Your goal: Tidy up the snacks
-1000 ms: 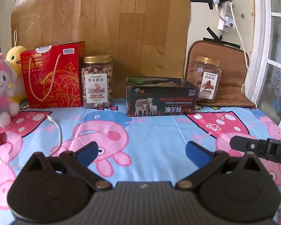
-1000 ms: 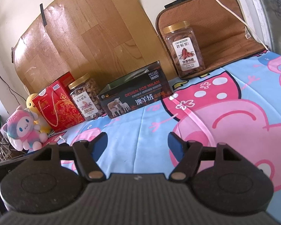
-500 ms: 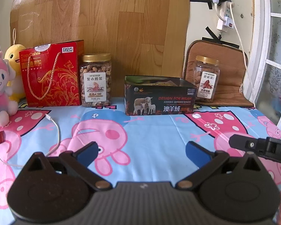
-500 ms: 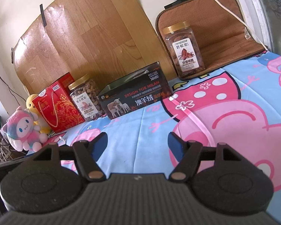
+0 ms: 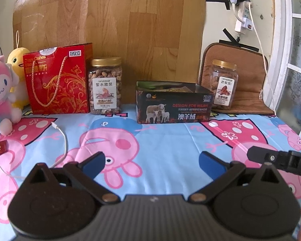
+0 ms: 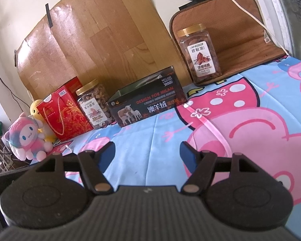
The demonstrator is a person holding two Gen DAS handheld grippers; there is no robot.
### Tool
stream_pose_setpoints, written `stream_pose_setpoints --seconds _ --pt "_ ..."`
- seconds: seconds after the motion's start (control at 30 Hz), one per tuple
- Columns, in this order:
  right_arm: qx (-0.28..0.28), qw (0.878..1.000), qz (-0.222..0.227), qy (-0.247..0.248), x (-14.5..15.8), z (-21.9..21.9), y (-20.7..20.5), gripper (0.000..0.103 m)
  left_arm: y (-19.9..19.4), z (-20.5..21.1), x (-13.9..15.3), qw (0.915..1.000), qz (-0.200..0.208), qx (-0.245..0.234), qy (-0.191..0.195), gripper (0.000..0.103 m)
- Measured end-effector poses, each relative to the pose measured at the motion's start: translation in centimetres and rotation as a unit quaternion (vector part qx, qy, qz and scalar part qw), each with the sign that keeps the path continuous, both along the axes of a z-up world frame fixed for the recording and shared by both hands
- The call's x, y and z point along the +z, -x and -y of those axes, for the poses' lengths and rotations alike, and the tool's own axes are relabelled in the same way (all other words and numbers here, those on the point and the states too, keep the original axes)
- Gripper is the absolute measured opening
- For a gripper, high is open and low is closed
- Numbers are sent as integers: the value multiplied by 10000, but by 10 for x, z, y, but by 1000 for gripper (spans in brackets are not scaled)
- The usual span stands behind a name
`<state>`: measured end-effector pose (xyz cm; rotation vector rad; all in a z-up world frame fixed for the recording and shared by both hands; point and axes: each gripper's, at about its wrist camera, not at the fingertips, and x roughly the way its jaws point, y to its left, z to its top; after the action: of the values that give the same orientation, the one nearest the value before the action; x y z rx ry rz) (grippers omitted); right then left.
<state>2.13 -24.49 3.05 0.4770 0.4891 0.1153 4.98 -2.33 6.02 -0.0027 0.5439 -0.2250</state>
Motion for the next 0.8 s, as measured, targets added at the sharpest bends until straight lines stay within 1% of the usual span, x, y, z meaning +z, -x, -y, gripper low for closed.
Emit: stream_pose_setpoints --seconds 0.3,0.8 --pt "15 10000 -13 8 -1 -2 -1 73 -1 -4 1 10000 23 87 36 103" --pt "9 10000 -11 2 0 -2 -1 73 -3 -4 -2 9999 -8 150 -9 103"
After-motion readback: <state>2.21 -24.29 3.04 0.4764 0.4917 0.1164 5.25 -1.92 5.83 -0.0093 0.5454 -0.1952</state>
